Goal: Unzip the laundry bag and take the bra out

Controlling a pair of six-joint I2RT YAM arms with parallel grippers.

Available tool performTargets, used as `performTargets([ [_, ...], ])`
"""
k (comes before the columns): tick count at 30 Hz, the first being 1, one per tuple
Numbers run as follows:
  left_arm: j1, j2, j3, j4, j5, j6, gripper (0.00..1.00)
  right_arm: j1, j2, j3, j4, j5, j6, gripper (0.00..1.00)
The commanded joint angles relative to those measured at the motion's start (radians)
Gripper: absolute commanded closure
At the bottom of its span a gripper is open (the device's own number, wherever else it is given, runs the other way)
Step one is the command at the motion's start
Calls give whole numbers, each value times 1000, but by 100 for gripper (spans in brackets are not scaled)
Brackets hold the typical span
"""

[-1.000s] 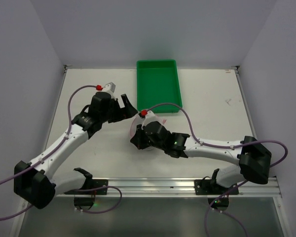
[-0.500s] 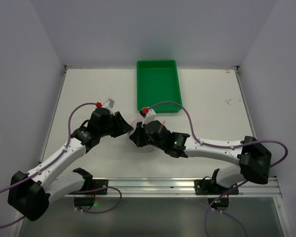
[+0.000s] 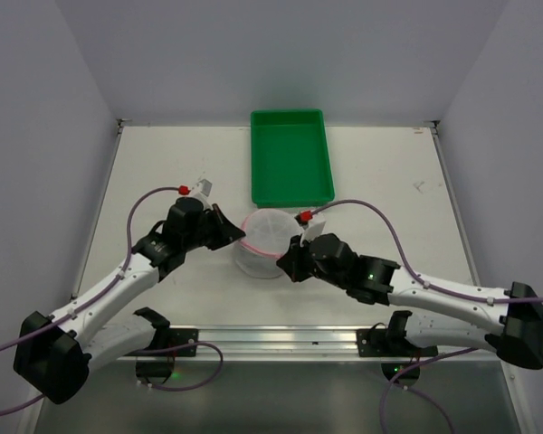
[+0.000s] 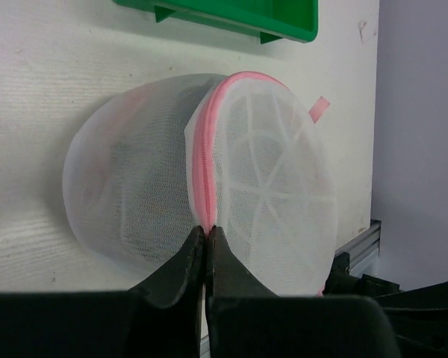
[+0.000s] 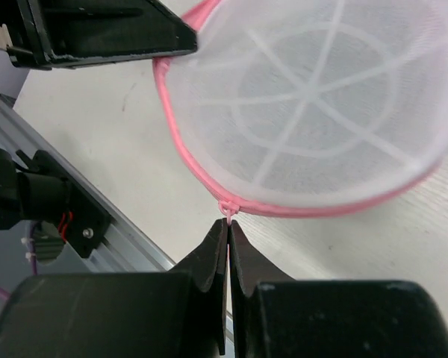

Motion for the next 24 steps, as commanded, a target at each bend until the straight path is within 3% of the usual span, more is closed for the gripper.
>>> performTargets([
  [1, 4, 28, -4, 76, -12, 56, 100, -18, -109, -41, -136, 28, -55, 100],
  [6, 12, 163, 112, 145, 73, 177, 99, -17, -79, -24, -90, -51, -84, 100],
  [9, 12, 261, 241, 143, 126, 219, 90, -18, 22, 22, 8, -110, -72, 100],
  [10, 13, 278, 269, 137, 129, 226, 78, -18, 49, 39, 58, -120, -55, 100],
  [12, 18, 292, 313, 108, 104, 224, 68, -18, 127, 92, 109, -125, -38, 100],
  [14, 24, 274, 347, 85, 59, 214, 42, -18, 174, 129, 190, -130, -4, 100],
  [15, 26, 244, 350, 50, 40, 202, 19, -17, 213, 142, 206, -127, 7, 100],
  [18, 27, 168, 335, -63, -63, 178, 2, -18, 266, 195, 234, -92, 27, 100],
  [20, 29, 131, 295, -116, -126, 164, 1, -18, 297, 218, 249, -73, 27, 100],
  [24, 29, 19, 160, -125, -94, 83, 17, -17, 317, 234, 260, -71, 24, 100],
])
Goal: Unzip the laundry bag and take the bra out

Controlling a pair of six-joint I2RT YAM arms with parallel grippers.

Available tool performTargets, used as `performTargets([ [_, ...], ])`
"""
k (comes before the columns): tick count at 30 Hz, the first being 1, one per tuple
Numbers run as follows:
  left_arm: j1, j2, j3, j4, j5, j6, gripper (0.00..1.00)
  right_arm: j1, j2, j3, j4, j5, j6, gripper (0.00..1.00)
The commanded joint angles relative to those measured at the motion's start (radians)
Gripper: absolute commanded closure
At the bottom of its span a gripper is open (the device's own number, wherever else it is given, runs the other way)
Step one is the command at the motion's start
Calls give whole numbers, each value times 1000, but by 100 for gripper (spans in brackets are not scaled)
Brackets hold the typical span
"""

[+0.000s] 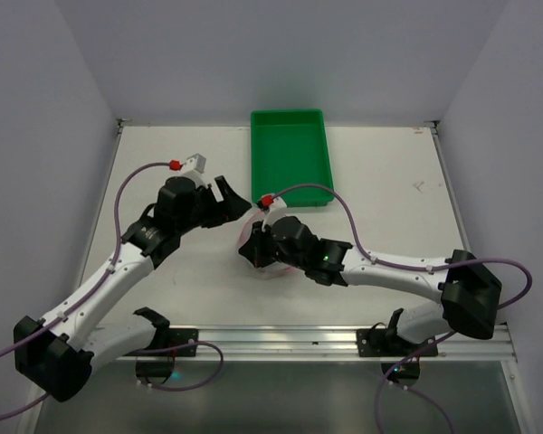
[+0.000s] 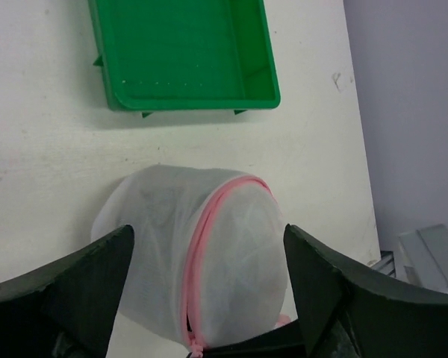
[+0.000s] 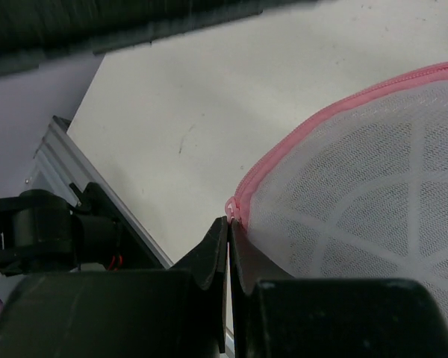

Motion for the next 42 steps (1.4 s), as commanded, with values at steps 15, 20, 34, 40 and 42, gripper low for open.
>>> performTargets([
  [15, -52, -38, -189, 40, 24, -96, 100, -2, -123, -26, -54, 42, -73, 100],
  [20, -29, -47, -215, 68, 57, -95, 100, -43, -270, -144, -235, -1, -127, 100],
  [34, -48, -193, -504, 331, 178, -222, 100, -195, -321, -227, -390, -26, -199, 100],
  [40, -60, -314, -524, 304, 101, -224, 46, -196, -346, -150, -380, -20, -154, 79],
  [42, -60, -342, -493, 228, 69, -186, 24, -196, -384, -146, -371, -9, -101, 58],
])
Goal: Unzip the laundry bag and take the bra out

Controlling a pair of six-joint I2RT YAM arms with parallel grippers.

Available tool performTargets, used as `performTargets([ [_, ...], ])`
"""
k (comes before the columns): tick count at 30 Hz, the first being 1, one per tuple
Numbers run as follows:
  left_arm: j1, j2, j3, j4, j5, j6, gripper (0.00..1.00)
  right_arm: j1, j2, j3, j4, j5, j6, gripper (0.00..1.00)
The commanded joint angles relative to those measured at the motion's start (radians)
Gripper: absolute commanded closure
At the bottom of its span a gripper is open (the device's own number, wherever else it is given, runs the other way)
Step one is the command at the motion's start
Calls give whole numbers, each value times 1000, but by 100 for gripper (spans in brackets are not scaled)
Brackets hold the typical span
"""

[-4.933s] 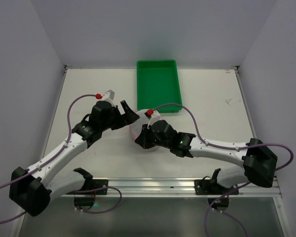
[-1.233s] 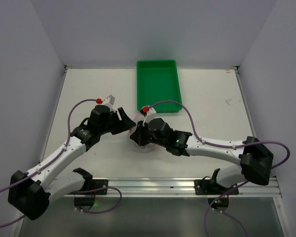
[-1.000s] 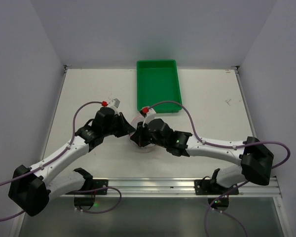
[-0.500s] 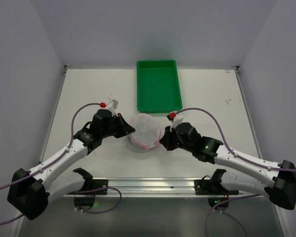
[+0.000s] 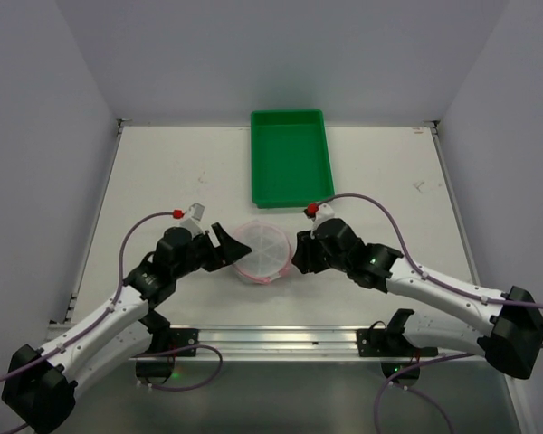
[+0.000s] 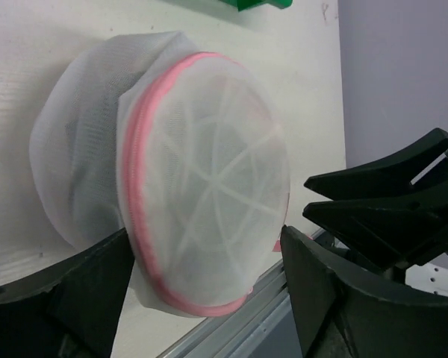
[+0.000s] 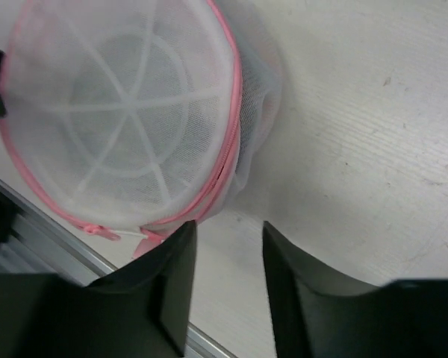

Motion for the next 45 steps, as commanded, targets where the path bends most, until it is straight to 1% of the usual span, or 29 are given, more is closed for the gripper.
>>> performTargets([
  [1, -1, -39, 82, -32, -61, 40, 18, 0, -78, 58, 35, 13, 76, 52],
  [2, -1, -41, 104, -82, -87, 55, 11, -1, -90, 50, 42, 31, 96, 45],
  [3, 1, -39, 128, -107, -100, 94, 10, -2, -102, 43, 62, 39, 134, 43],
  [4, 1, -28, 175, -161, -130, 115, 9, -2, -124, 24, 70, 47, 153, 42],
  [5, 5, -22, 199, -189, -149, 159, 9, -2, -132, 15, 82, 50, 164, 40],
  [7, 7, -7, 249, -229, -178, 198, 9, 0, -144, -8, 127, 44, 181, 38],
  [8, 11, 8, 262, -256, -193, 218, 11, 0, -149, -10, 136, 42, 182, 35],
  [10, 14, 34, 286, -281, -198, 263, 12, -2, -141, 4, 145, 31, 167, 32],
  [14, 24, 70, 303, -289, -190, 302, 16, -2, -109, 32, 153, 15, 144, 30],
  [16, 22, 94, 308, -249, -154, 315, 17, -2, -101, 33, 154, 22, 147, 30],
  [18, 24, 123, 315, -226, -137, 338, 17, -2, -95, 18, 159, 25, 158, 29],
  [19, 22, 163, 340, -223, -126, 350, 17, 0, -93, 9, 163, 22, 161, 29],
  [21, 22, 203, 364, -216, -114, 387, 20, -2, -96, -13, 179, 21, 175, 29],
  [24, 24, 268, 392, -195, -86, 414, 25, -6, -87, -54, 208, 28, 187, 31],
  [27, 22, 297, 395, -184, -57, 415, 26, -17, -64, -54, 242, 36, 169, 33],
  [31, 24, 260, 359, -172, -55, 404, 26, -46, -1, -17, 266, 38, 115, 35],
  [32, 22, 251, 352, -173, -62, 402, 26, -60, 35, -10, 278, 31, 101, 35],
  [39, 24, 194, 352, -224, -111, 402, 23, -104, 204, 73, 377, -73, -21, 39],
  [42, 30, 188, 352, -250, -132, 399, 23, -106, 241, 101, 403, -100, -60, 42],
  [43, 33, 186, 352, -259, -135, 401, 22, -106, 249, 108, 407, -137, -71, 45],
  [44, 34, 183, 351, -264, -135, 402, 22, -106, 256, 116, 410, -148, -89, 46],
  [45, 37, 180, 349, -270, -137, 401, 22, -106, 272, 133, 410, -159, -97, 50],
])
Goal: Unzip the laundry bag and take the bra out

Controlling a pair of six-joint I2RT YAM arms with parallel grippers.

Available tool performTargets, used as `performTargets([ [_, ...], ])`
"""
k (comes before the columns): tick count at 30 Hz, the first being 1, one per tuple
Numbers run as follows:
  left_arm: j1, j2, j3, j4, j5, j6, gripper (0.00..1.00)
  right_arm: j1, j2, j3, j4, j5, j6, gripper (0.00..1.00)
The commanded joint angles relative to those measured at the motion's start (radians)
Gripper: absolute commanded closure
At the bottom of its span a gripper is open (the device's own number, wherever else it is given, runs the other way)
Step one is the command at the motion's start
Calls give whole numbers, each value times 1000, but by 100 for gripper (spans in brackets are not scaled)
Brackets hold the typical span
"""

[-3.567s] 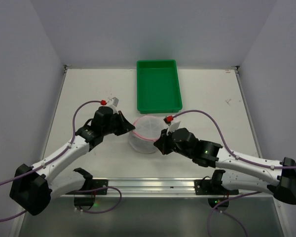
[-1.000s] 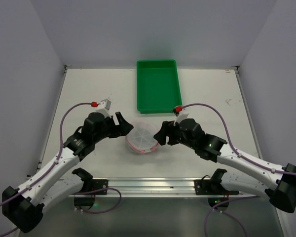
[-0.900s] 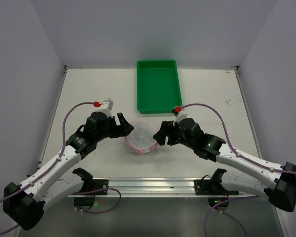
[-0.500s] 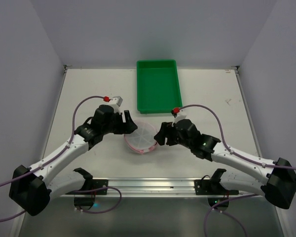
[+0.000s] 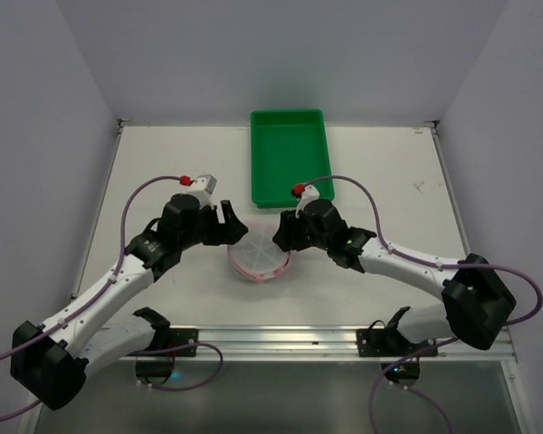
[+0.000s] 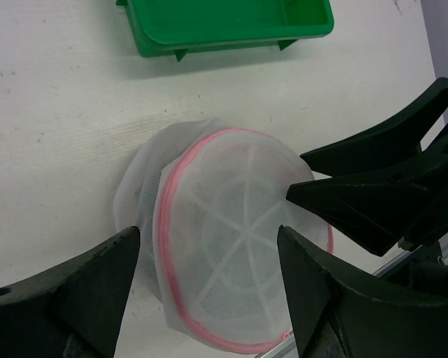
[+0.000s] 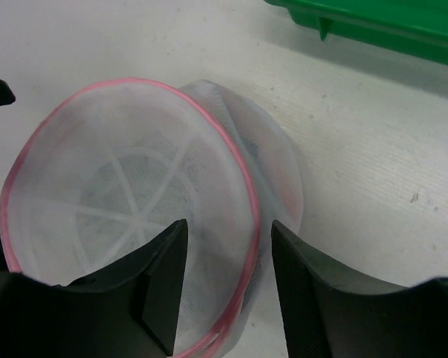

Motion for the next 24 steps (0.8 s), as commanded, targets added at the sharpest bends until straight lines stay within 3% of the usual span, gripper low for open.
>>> performTargets([
  [1, 15, -20, -4, -21, -26, 26, 22, 0, 27, 77, 81, -74, -84, 53],
  [3, 19, -27, -6, -28, -31, 26, 22, -2, 46, 96, 78, -92, -95, 59],
  [4, 21, -31, -4, -29, -32, 25, 22, -2, 62, 101, 75, -95, -98, 67],
  [11, 27, -30, -3, -29, -34, 25, 22, -2, 70, 110, 75, -69, -108, 100],
  [20, 67, -4, 42, -54, -74, 23, 22, -2, -199, 14, 23, 286, -87, 100],
  [24, 120, 19, 95, -69, -78, 26, 22, 0, -357, -93, 85, 284, -150, 100],
])
